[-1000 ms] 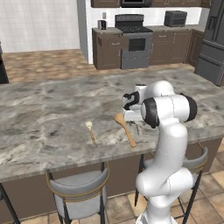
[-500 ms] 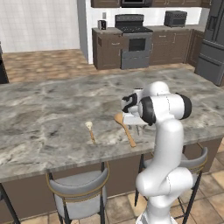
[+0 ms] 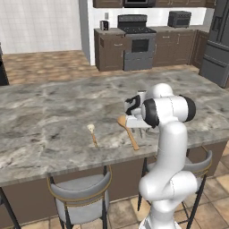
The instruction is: Pick up the metallic utensils from the counter and place them in the open drawer. Make sure not to pick up any wooden utensils.
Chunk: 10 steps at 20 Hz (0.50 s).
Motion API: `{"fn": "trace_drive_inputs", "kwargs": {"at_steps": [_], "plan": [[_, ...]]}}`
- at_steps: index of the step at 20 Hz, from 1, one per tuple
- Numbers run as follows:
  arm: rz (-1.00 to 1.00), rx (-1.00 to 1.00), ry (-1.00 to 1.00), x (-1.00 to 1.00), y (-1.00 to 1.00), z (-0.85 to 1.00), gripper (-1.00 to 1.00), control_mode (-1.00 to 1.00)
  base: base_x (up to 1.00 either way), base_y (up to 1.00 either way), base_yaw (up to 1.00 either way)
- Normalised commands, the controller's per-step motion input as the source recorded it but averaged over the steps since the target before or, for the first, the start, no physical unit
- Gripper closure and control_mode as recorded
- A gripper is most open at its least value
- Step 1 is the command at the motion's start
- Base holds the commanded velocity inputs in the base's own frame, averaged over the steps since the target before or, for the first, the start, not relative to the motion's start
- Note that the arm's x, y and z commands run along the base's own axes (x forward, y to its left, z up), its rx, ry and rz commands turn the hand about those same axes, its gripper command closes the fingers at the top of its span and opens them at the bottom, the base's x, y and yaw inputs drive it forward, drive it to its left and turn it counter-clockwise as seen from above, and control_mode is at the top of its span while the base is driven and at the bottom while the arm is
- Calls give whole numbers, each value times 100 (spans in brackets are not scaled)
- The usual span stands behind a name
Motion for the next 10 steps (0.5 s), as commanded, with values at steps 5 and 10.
{"fn": "trace_drive_inputs", "kwargs": {"at_steps": [5, 10], "plan": [[0, 0, 0, 0, 0, 0, -100, -100, 0, 0, 0], [0, 0, 0, 0, 0, -2, 100, -100, 0, 0, 0]]}}
